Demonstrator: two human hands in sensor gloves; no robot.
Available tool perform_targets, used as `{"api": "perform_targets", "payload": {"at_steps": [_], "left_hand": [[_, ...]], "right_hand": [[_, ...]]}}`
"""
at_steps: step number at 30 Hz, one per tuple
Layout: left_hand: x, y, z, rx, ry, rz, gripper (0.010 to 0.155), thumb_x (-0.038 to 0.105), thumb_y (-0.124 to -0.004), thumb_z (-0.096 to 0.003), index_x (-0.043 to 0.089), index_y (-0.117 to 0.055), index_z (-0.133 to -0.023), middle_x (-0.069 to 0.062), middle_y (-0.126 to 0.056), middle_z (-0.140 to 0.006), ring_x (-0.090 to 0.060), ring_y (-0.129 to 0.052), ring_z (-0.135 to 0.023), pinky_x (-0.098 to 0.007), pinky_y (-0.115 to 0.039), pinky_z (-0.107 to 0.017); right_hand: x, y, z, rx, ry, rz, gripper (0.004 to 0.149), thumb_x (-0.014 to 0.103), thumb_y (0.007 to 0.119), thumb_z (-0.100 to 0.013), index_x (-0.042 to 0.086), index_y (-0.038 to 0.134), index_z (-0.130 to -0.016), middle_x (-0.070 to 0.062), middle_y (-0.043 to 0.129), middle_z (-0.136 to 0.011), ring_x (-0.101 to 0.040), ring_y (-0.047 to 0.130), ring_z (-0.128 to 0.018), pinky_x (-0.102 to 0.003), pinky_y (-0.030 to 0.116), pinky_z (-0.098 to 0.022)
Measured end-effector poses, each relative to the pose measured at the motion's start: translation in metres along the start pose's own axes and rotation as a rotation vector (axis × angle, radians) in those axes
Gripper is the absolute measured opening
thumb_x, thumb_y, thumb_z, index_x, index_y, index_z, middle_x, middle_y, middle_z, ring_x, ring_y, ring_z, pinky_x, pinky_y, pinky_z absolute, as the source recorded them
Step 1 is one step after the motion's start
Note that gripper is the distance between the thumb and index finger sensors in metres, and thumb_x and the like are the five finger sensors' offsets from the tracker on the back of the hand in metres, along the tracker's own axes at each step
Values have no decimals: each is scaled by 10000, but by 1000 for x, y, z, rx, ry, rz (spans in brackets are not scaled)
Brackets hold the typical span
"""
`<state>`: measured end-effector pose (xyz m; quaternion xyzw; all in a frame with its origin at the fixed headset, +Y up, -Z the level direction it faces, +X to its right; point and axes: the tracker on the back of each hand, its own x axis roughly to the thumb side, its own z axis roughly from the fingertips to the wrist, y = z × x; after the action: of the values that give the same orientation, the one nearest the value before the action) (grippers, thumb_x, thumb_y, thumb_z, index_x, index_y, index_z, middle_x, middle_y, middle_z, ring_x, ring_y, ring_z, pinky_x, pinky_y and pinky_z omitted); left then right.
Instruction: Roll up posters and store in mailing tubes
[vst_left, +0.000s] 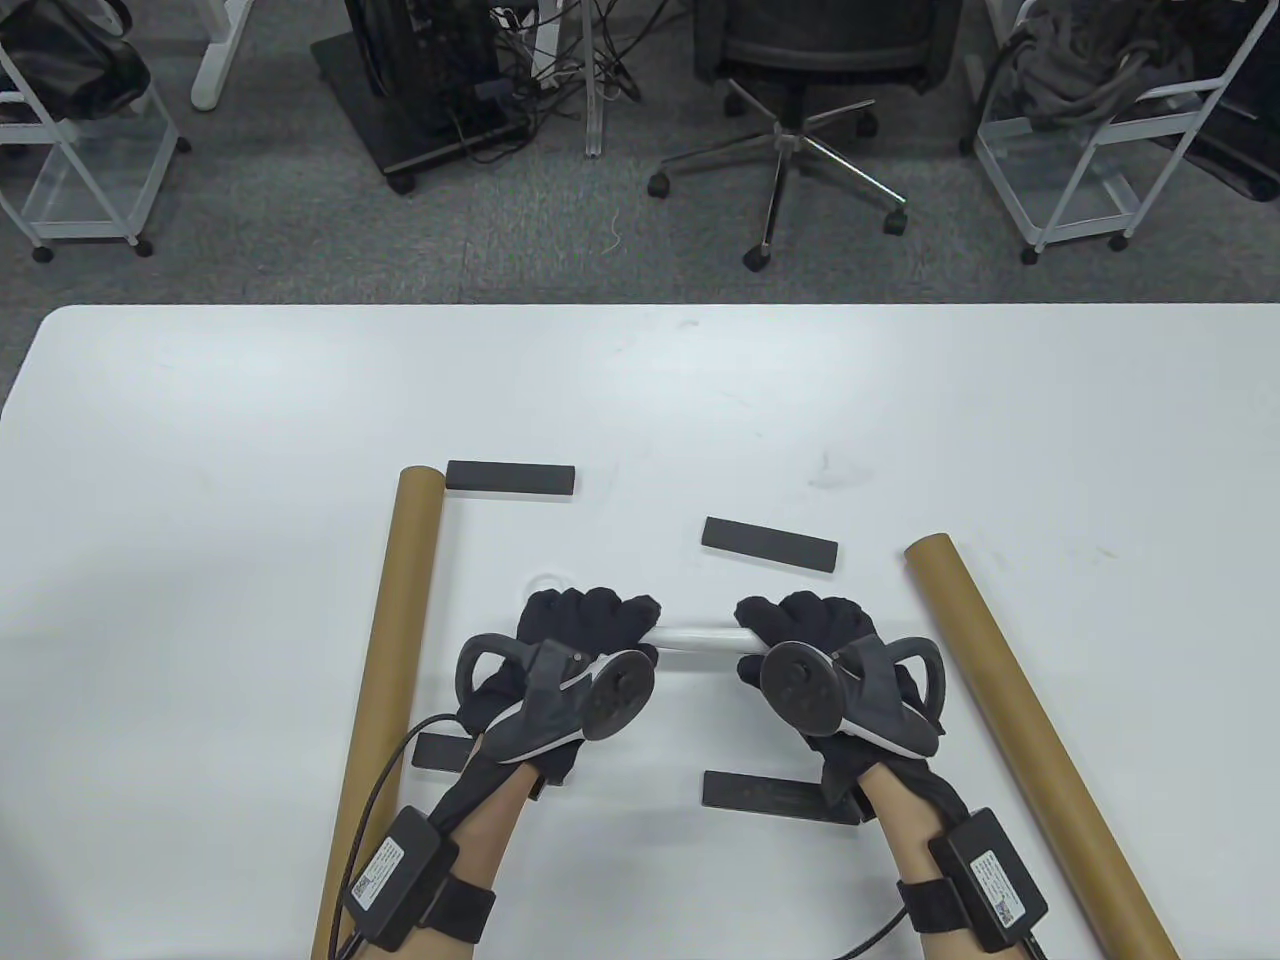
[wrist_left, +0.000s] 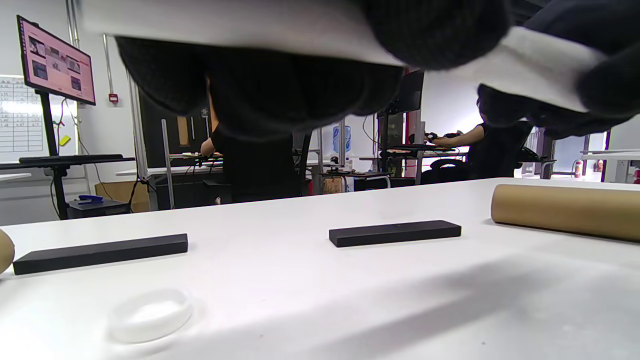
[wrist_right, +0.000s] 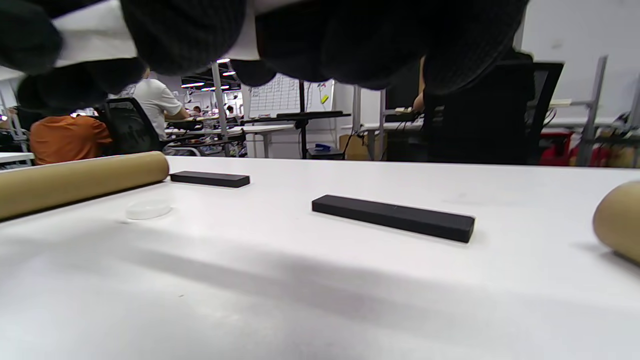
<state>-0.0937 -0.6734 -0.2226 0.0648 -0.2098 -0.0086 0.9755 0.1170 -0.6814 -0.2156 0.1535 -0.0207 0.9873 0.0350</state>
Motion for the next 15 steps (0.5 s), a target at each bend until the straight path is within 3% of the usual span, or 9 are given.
{"api": "perform_targets", "payload": {"at_steps": [4, 6, 8, 13, 15], "left_hand": [[0, -1, 1, 34, 7, -50, 519, 517, -736, -461, 418, -757, -970, 102, -905, -873, -183, -967, -733, -492, -760, -755], [1, -1, 1, 35, 8, -78, 514, 523, -747, -453, 423, -788, -956, 38, -776, -1024, -249, -852, -891, -527, -693, -792], [3, 0, 1, 43, 6, -115, 518, 524, -745, -454, 424, -788, -960, 18, -724, -1055, -273, -809, -916, -548, -662, -802], [4, 0, 2, 34, -10, -105, 534, 520, -755, -449, 409, -811, -968, 89, -841, -931, -202, -908, -808, -509, -733, -778], [1, -1, 1, 40, -4, -69, 568, 520, -746, -451, 400, -778, -1005, 91, -907, -897, -192, -972, -783, -489, -763, -767]], "right_hand": [[3, 0, 1, -11, 1, 3, 505, 392, 699, -465, 225, 689, -942, -27, 845, -762, -310, 892, -591, -649, 683, -657], [5, 0, 1, -26, 2, 26, 504, 390, 710, -459, 230, 716, -936, -77, 781, -874, -364, 845, -697, -674, 638, -673], [7, 0, 1, -36, 9, 52, 509, 395, 711, -456, 236, 719, -939, -132, 688, -943, -409, 774, -747, -707, 579, -683], [6, 1, 1, -25, -3, 51, 545, 391, 722, -448, 222, 702, -966, -76, 738, -866, -371, 802, -703, -677, 620, -678], [5, 0, 1, -25, 4, 63, 623, 392, 712, -449, 187, 613, -1029, -55, 795, -856, -362, 850, -709, -661, 650, -676]]}}
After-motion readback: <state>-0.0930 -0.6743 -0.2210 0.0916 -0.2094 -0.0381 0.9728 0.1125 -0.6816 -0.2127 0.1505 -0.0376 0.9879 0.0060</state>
